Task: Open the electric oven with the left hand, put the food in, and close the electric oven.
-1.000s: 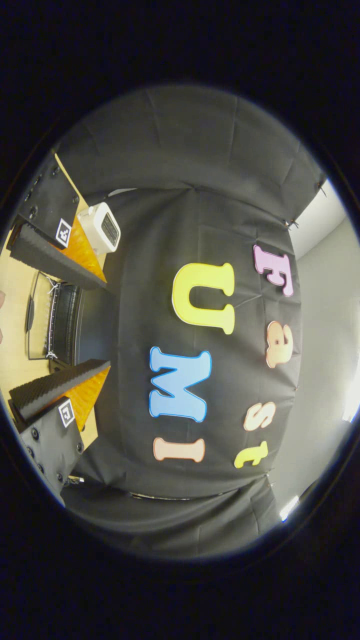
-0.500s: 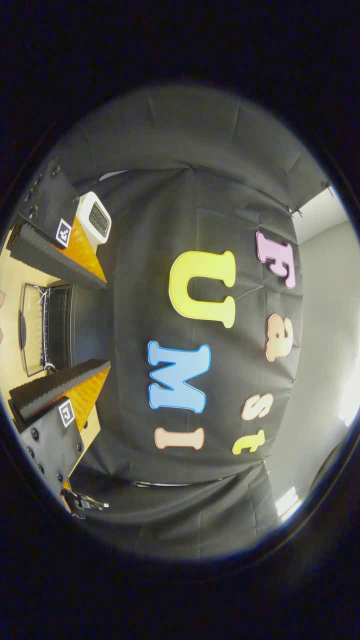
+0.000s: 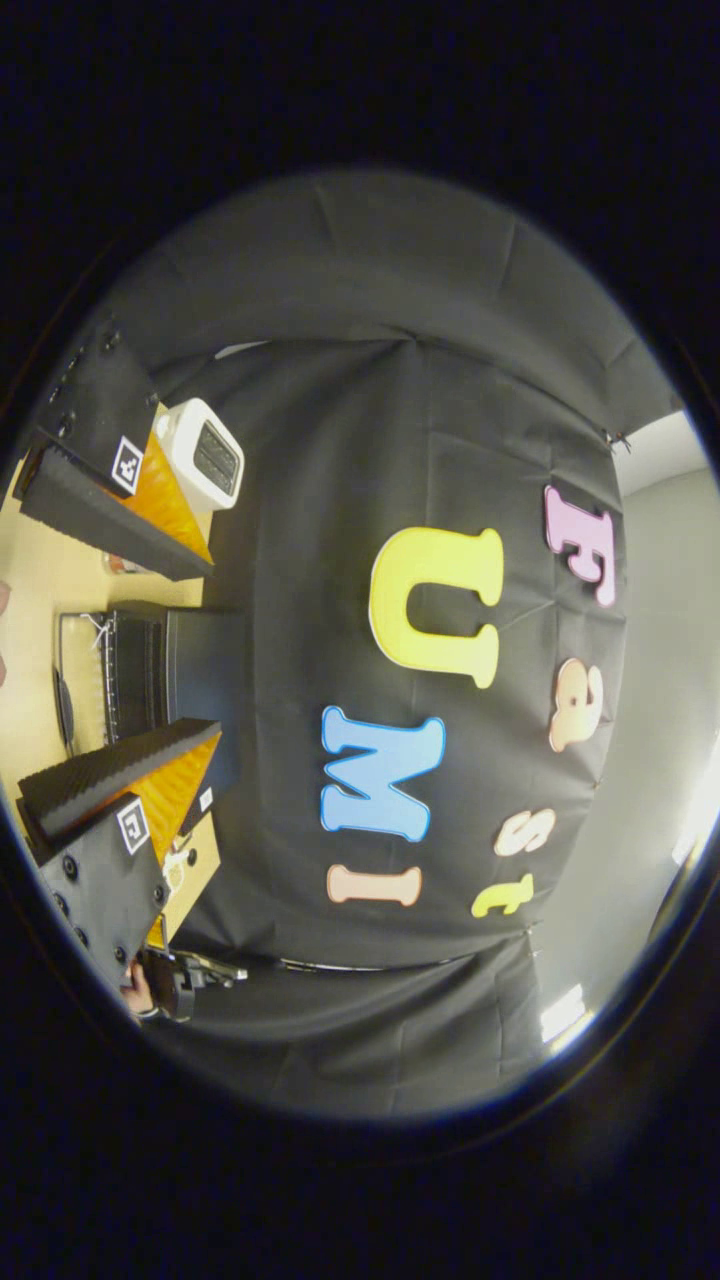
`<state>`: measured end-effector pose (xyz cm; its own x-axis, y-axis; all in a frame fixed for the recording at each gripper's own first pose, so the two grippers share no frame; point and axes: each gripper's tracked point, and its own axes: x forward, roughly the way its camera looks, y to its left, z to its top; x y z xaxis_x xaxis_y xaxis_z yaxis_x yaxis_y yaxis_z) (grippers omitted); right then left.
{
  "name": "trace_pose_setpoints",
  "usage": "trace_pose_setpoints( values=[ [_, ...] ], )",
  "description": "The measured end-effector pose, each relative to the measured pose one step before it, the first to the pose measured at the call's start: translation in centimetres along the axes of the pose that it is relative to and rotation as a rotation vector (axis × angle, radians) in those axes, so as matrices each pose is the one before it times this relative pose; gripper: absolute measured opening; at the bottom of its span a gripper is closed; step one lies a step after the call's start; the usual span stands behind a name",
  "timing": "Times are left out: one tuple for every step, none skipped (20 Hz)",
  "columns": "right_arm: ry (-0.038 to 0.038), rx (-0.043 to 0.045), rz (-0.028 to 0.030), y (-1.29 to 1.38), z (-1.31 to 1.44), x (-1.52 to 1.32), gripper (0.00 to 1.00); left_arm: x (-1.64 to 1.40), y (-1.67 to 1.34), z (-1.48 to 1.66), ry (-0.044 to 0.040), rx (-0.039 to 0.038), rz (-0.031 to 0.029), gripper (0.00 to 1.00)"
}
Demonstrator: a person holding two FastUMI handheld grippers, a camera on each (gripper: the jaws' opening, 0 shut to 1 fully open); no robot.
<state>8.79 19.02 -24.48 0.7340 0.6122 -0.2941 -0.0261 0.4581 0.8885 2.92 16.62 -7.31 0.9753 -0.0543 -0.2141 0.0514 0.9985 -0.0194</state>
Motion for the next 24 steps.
trace_pose_setpoints(
  values=[
    [-0.00583, -0.00292, 0.00092, 0.181, -0.083, 1.345, 0.10, -0.220, 0.904, 0.017, 0.00161, -0.00145, 0.00617, 0.94],
    [-0.00445, 0.00344, -0.00161, 0.194, -0.075, 1.402, 0.10, -0.288, 0.863, -0.011, 0.00149, 0.00392, 0.00607, 0.96],
    [-0.00447, 0.00637, -0.00597, 0.097, -0.288, 1.388, 0.10, -0.289, 0.905, -0.150, 0.00161, 0.00654, 0.00804, 0.98],
    [-0.00388, 0.00712, -0.00593, -0.094, -0.188, 1.219, 0.10, -0.273, 0.822, 0.008, 0.00224, 0.00660, 0.00791, 0.98],
    [-0.00441, 0.01315, -0.00684, -0.100, -0.232, 1.179, 0.10, -0.152, 0.786, -0.111, 0.00349, 0.00415, 0.00771, 0.94],
    [-0.00665, 0.01924, -0.00600, -0.177, -0.205, 1.266, 0.10, -0.182, 0.689, -0.133, 0.00477, 0.00158, 0.00910, 0.96],
    [-0.01224, 0.02213, -0.00857, -0.262, -0.219, 1.221, 0.10, -0.092, 0.694, -0.160, 0.00399, -0.00131, 0.01092, 0.97],
    [-0.01713, 0.02888, -0.01224, -0.445, -0.054, 1.185, 0.10, -0.099, 0.688, -0.256, 0.00768, -0.00401, 0.00985, 0.98],
    [-0.02071, 0.03276, -0.01194, -0.294, 0.017, 1.076, 0.10, -0.173, 0.661, -0.522, 0.00995, -0.00403, 0.01014, 0.94],
    [-0.02470, 0.02721, -0.00615, -0.240, 0.019, 1.078, 0.10, -0.088, 0.653, -0.440, 0.00989, -0.00272, 0.00821, 0.91],
    [-0.02246, 0.02257, -0.00890, -0.305, 0.101, 1.003, 0.10, -0.056, 0.430, -0.473, 0.00960, -0.00286, 0.00635, 0.91],
    [-0.01817, 0.02291, -0.01402, -0.444, 0.056, 1.079, 0.10, 0.072, 0.357, -0.392, 0.00986, -0.00354, 0.00779, 0.91],
    [-0.02027, 0.02379, -0.01201, -0.274, 0.056, 0.926, 0.10, 0.062, 0.391, -0.284, 0.00845, -0.00565, 0.00651, 0.94],
    [-0.01947, 0.02830, -0.00451, -0.167, 0.151, 0.869, 0.10, 0.082, 0.415, -0.145, 0.00409, -0.00610, 0.00798, 0.94],
    [-0.01771, 0.03071, 0.00157, -0.078, 0.177, 0.691, 0.10, 0.058, 0.347, -0.188, 0.00315, -0.00592, 0.00848, 0.91],
    [-0.00929, 0.01663, 0.00024, -0.092, -0.103, 0.768, 0.10, 0.132, 0.239, -0.177, 0.00437, -0.00725, 0.00620, 0.97],
    [0.00294, -0.00425, -0.01505, -0.474, -0.113, 0.635, 0.10, 0.024, 0.026, -0.236, 0.00342, -0.00756, 0.00332, 0.97],
    [0.00267, -0.01027, -0.01314, -0.392, -0.066, 0.329, 0.10, -0.063, 0.073, -0.149, 0.00176, -0.00731, 0.00347, 0.94],
    [-0.01377, 0.00950, -0.00019, 0.114, 0.347, 0.230, 0.10, -0.025, 0.059, -0.144, -0.00113, -0.00557, 0.00195, 0.98],
    [-0.00701, 0.00420, -0.01634, -0.321, 0.264, 0.327, 0.10, -0.019, -0.129, 0.084, -0.00434, -0.00446, -0.00051, 0.94],
    [-0.00794, -0.00732, -0.02770, -0.478, 0.159, -0.108, 0.12, -0.029, -0.300, 0.211, -0.00549, -0.00466, -0.00352, 0.94],
    [-0.00509, -0.03072, -0.04712, -0.646, 0.374, -0.085, 0.14, -0.016, -0.517, 0.168, -0.00415, -0.00235, -0.00759, 0.98],
    [-0.00001, -0.03806, -0.04521, -0.803, -0.047, 0.047, 0.21, -0.106, -0.511, 0.098, -0.00463, 0.00313, -0.00746, 0.98],
    [0.00443, -0.02646, -0.01219, -0.118, 0.242, -0.287, 0.24, 0.146, -0.543, 0.085, -0.00302, 0.00700, -0.00772, 0.98]
  ],
)
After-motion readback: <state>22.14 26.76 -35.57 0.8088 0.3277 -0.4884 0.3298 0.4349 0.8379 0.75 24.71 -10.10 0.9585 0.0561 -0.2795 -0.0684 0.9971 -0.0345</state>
